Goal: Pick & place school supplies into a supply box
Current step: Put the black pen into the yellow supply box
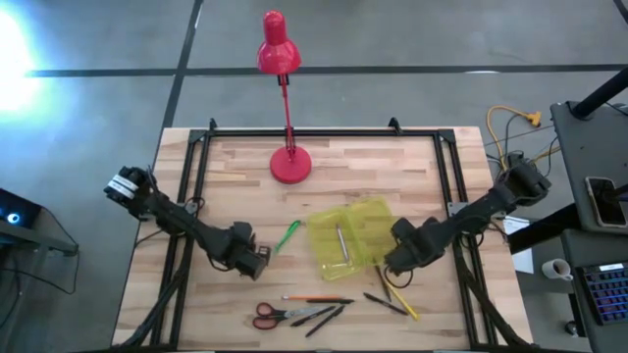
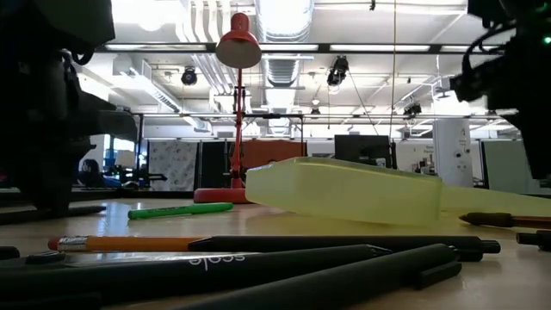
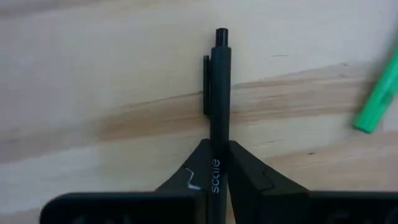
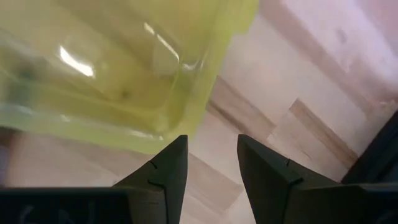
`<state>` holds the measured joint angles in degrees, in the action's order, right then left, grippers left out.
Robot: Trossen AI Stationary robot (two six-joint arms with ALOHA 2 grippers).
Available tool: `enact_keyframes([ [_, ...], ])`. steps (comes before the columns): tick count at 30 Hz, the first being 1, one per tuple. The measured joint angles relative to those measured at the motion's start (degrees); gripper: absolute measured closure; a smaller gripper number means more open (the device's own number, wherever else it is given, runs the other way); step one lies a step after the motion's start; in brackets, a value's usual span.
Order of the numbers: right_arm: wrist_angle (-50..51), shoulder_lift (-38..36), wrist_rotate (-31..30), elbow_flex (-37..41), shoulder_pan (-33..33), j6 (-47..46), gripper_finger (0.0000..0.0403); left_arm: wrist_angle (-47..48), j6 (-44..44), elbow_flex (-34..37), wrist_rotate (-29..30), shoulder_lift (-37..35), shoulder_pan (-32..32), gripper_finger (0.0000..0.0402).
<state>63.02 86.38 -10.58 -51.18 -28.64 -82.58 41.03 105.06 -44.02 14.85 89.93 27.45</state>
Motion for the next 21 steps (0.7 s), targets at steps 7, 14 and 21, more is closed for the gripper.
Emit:
enact_keyframes([
  [7, 1.16, -7.08, -8.19, -0.13, -0.38, -2.44, 0.0273, -1.81, -19.1, -2.26, 18.46, -7.2, -2.33, 0.0391],
  [14, 1.08, -14.12, -12.88, -0.13, -0.47, 7.37, 0.0273, -19.25, -77.16, -8.27, 13.86, -11.67, -8.33, 0.0392],
  [21, 1.14, -17.07, -13.63, -0.13, -0.46, 15.12, 0.0273, -14.55, -120.87, -20.36, 4.43, -5.53, -19.24, 0.0372],
])
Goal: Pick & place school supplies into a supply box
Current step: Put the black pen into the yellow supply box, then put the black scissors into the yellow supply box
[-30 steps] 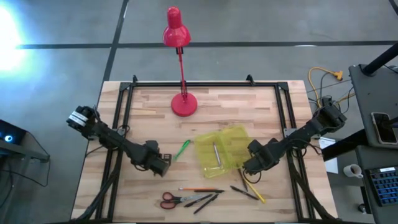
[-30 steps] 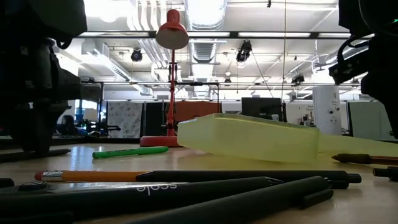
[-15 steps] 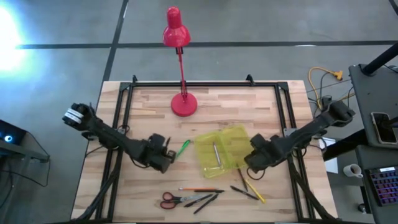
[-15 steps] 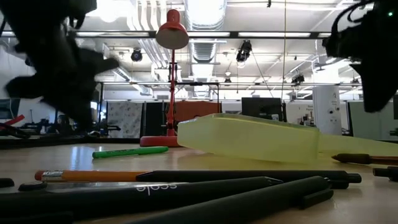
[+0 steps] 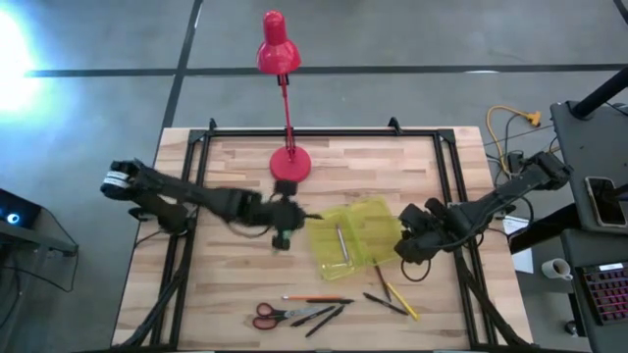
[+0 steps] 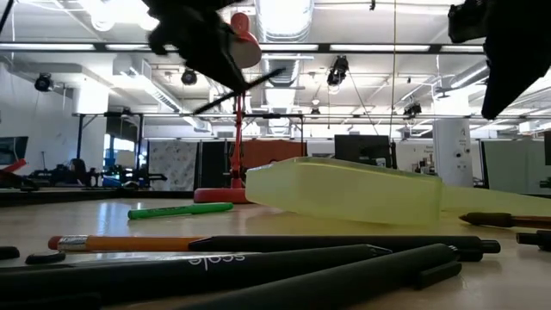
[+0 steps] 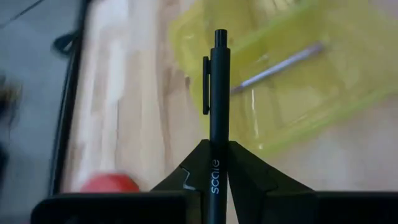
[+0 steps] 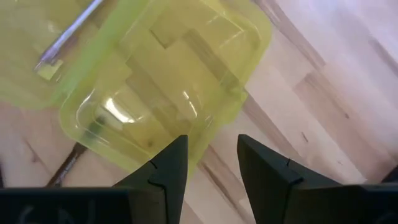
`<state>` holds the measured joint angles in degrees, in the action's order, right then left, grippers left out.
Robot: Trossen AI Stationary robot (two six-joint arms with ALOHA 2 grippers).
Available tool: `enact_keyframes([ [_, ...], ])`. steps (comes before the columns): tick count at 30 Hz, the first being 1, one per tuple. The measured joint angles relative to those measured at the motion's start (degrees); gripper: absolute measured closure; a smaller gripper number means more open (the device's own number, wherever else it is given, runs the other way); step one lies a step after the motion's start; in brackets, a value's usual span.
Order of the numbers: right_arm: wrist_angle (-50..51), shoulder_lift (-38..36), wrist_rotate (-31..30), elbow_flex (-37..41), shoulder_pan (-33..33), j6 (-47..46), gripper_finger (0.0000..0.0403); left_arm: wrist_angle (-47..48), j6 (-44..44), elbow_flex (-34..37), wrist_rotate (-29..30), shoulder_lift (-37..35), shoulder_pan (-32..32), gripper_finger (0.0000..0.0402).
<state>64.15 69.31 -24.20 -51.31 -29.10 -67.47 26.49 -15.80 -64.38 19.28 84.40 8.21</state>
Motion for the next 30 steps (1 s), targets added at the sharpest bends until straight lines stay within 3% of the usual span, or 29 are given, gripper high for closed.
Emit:
enact_keyframes([
  [5, 0.19, -0.79, 1.4, 0.0, -0.21, -7.63, 0.0275, 1.97, -14.52, -10.07, -14.58, 7.16, -6.2, 0.0384],
  [13, 1.97, -1.51, 1.68, -0.02, -3.47, -18.0, 0.0294, 5.44, -26.09, -23.61, -25.86, 21.98, -5.98, 0.038],
  [19, 3.12, -0.93, 1.72, 0.0, -6.33, -20.56, 0.0305, 15.59, -33.23, -28.15, -29.0, 28.71, -6.12, 0.0378],
  [30, 2.86, -0.94, 3.86, 1.76, -7.28, -16.54, 0.0267, 10.53, -30.77, -27.27, -29.6, 28.17, -3.28, 0.0304],
])
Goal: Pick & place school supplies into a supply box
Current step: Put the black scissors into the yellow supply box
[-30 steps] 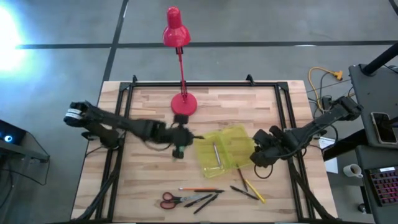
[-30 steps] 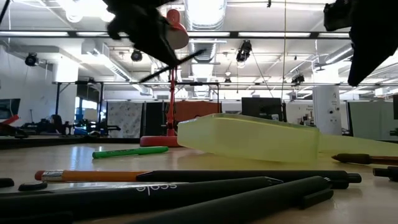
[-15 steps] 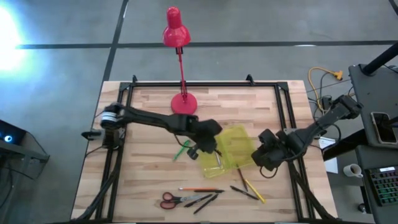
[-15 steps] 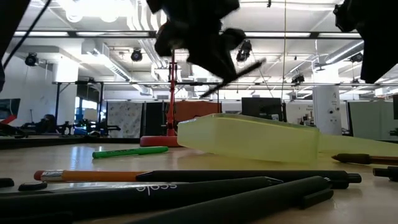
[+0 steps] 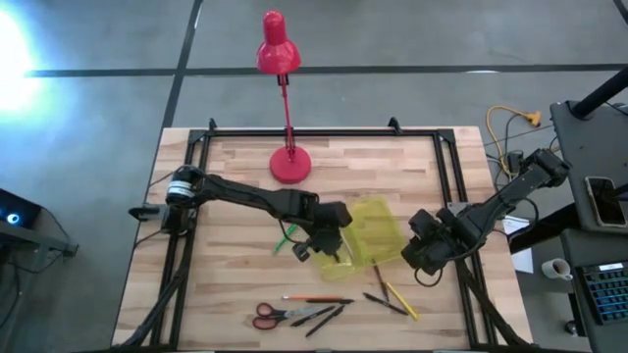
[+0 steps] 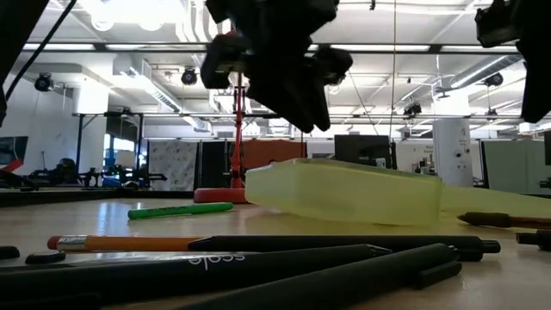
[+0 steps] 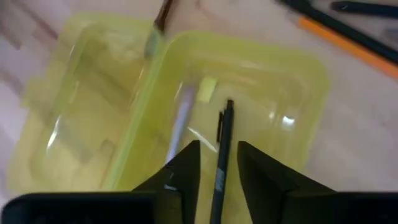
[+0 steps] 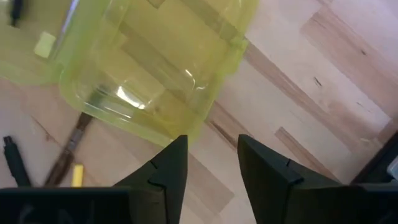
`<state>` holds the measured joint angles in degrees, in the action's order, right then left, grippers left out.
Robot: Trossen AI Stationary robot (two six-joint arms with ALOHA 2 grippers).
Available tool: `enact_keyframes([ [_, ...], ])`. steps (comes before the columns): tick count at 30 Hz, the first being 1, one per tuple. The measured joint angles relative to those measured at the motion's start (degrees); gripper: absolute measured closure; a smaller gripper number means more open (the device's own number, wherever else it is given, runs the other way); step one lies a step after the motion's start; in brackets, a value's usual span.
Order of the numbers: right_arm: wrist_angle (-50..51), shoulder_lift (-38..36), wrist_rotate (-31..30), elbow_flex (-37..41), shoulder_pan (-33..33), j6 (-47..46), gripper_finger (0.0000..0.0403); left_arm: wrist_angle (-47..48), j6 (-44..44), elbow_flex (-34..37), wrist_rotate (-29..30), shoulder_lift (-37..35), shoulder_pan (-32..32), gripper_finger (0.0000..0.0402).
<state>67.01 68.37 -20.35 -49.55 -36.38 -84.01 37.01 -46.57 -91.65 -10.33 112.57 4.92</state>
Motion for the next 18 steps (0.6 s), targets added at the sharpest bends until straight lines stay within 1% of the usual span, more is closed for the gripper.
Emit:
enact_keyframes([
  [2, -0.09, -0.01, 1.4, 0.36, -0.02, 0.01, 0.026, 0.07, 0.0, 0.03, 4.12, 0.0, 0.82, 0.0291],
  [4, -0.2, -0.01, 3.42, 0.66, -0.06, 0.21, 0.0254, 0.1, 0.73, 0.03, 10.98, -0.25, 1.4, 0.0283],
  [5, -0.23, -0.01, 4.01, 0.82, -0.16, 0.22, 0.0251, 0.07, 1.96, 0.03, 14.23, -0.68, 1.56, 0.0281],
  [7, -0.34, -0.01, 4.19, 0.97, -0.59, 0.25, 0.0247, 0.1, 6.42, 0.03, 17.37, -1.9, 1.56, 0.028],
  [11, -0.53, 0.03, 3.94, 1.04, -0.92, 2.98, 0.0243, 2.64, 19.81, 0.03, 17.83, -4.73, 1.52, 0.0279],
  [14, -0.47, 0.03, 3.6, 1.34, -0.9, 4.95, 0.0244, 7.04, 34.23, 0.03, 17.47, -6.88, 1.94, 0.0279],
  [16, -0.52, 0.03, 2.81, 1.77, -0.9, 5.32, 0.0245, 11.39, 43.92, 0.07, 16.27, -8.26, 2.72, 0.0279],
  [18, -0.49, 0.03, 2.31, 2.3, -0.9, 5.31, 0.0246, 15.45, 51.21, 0.7, 13.61, -9.39, 4.02, 0.0279],
])
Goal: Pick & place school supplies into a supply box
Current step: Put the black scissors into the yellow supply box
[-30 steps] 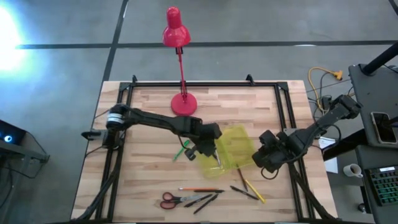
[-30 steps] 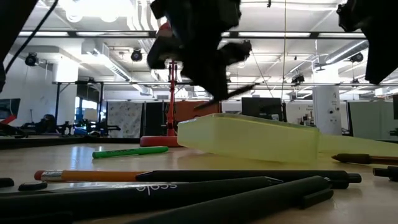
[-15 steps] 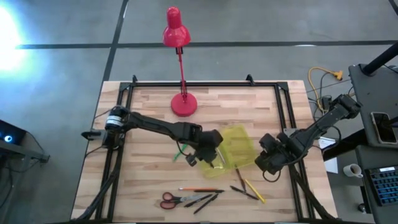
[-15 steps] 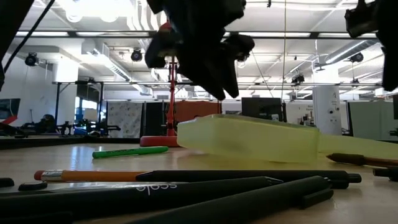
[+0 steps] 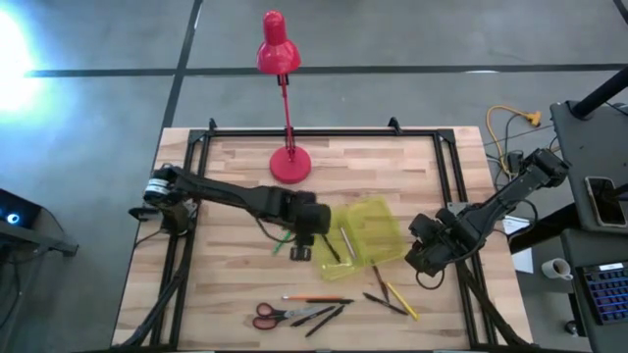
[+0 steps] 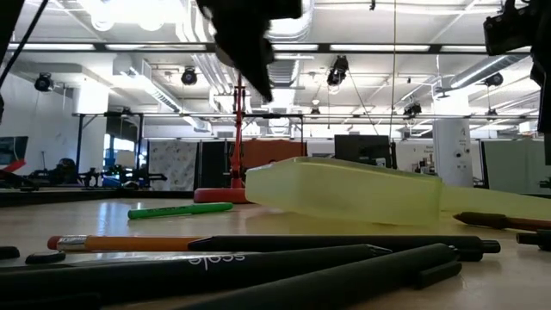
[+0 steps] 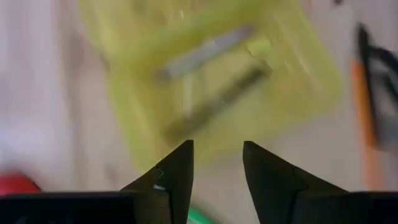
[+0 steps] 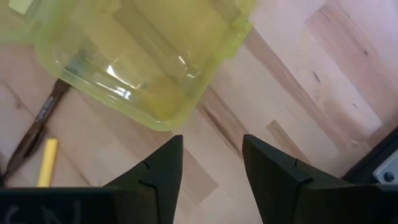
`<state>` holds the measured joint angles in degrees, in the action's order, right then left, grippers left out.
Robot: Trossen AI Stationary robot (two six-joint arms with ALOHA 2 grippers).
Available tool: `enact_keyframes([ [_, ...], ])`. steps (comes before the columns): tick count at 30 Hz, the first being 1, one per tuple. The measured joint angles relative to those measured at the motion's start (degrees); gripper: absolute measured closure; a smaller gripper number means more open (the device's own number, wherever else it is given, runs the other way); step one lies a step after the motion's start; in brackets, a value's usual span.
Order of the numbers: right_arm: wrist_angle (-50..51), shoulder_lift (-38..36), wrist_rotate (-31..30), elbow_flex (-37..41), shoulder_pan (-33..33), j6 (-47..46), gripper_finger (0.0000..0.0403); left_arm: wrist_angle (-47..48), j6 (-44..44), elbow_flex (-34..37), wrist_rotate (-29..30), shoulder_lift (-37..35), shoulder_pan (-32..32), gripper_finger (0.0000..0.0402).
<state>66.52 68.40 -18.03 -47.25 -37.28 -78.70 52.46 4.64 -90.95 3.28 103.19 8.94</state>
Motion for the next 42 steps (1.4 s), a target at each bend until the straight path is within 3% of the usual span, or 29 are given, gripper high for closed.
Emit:
enact_keyframes([
  [4, -0.19, 0.0, -0.05, 1.27, 0.02, -0.24, 0.0243, 2.58, 6.0, 2.69, -4.7, -1.46, 5.95, 0.0279],
  [10, -2.16, 0.0, 0.01, 2.46, 0.02, -1.65, 0.0243, 1.71, 0.93, 6.88, -4.73, -3.39, 19.82, 0.0279],
  [17, -3.38, 0.0, -0.02, 2.47, 0.02, -0.31, 0.0246, -5.97, 10.21, 12.09, -1.58, -2.98, 30.03, 0.0279],
  [22, -3.45, 0.0, -0.23, 2.49, 0.02, -0.13, 0.025, -10.59, 26.89, 15.72, 0.31, -1.24, 31.89, 0.0279],
  [28, -3.41, 0.0, -1.47, 2.9, 0.04, -1.45, 0.0247, -18.3, 40.7, 18.67, 0.12, 0.55, 32.57, 0.0279],
  [42, -3.34, 0.02, -1.45, 4.88, 0.04, -5.14, 0.025, -17.83, 45.88, 19.44, 0.27, 3.86, 36.72, 0.0279],
])
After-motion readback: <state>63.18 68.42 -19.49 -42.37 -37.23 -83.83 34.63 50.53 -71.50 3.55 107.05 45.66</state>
